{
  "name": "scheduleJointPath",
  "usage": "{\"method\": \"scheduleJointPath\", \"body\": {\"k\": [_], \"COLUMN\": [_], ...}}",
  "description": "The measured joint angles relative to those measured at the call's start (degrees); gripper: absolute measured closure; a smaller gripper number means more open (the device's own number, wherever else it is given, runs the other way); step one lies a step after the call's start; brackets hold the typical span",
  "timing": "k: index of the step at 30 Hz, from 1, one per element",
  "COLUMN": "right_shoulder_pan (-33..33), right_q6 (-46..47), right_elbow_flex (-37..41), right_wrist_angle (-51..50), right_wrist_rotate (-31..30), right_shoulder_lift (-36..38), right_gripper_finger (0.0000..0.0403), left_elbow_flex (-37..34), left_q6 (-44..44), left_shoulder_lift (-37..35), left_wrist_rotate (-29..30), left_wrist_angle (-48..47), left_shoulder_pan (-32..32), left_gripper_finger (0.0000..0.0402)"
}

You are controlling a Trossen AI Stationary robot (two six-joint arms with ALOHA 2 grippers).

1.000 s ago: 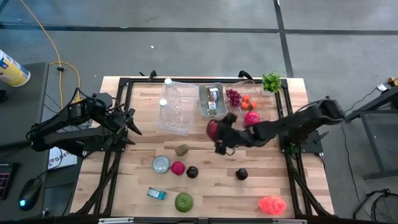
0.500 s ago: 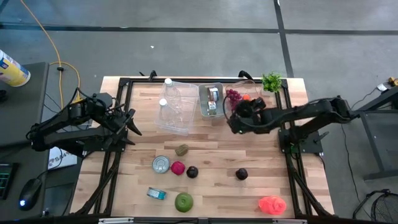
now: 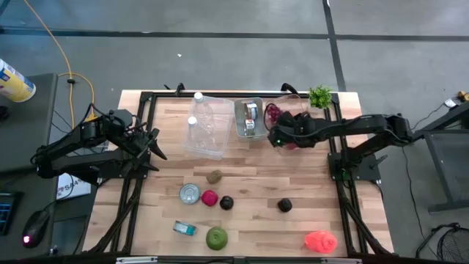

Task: Pick & Place Food Item
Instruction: Put the pomegranate into the right transparent bin, then put the left plum into the right transparent bin

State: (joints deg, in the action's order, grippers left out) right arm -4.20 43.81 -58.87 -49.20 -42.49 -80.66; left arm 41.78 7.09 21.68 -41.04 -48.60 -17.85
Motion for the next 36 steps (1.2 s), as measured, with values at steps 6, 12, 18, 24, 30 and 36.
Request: {"method": "scheduleJointPath", "body": {"k": [6,12,18,24,30,36], "right_shoulder_pan": [-1.79,-3.56,-3.85,-3.85,-3.85,-3.87], "right_q6": [-1.81,1.46,3.74,3.20,2.48,2.43], "right_elbow_flex": [0.00,0.00,0.00,0.00,0.00,0.00], "right_wrist_angle": [1.05,2.62,2.96,3.27,3.20,3.18], "right_wrist_rotate": [6.98,5.40,5.14,6.11,6.72,6.44], "right_shoulder_lift": [-0.38,-0.36,-0.36,-0.36,-0.36,-0.36], "right_gripper_finger": [0.0072,0.0072,0.0072,0.0072,0.0065,0.0010], "left_elbow_flex": [0.00,-0.01,0.00,-0.01,0.00,0.00], "left_q6": [0.39,0.39,0.24,0.20,0.20,0.22], "left_shoulder_lift": [0.01,-0.01,-0.01,-0.01,0.00,-0.01], "left_wrist_rotate": [-0.85,-0.87,-1.26,-1.27,-1.31,-1.48], "left_wrist_angle": [-0.04,-0.09,-0.15,-0.15,-0.17,-0.17], "left_shoulder_pan": [0.00,0.00,0.00,0.00,0.00,0.00], "left_gripper_finger": [0.0181,0.0181,0.0181,0.0181,0.0181,0.0181]}}
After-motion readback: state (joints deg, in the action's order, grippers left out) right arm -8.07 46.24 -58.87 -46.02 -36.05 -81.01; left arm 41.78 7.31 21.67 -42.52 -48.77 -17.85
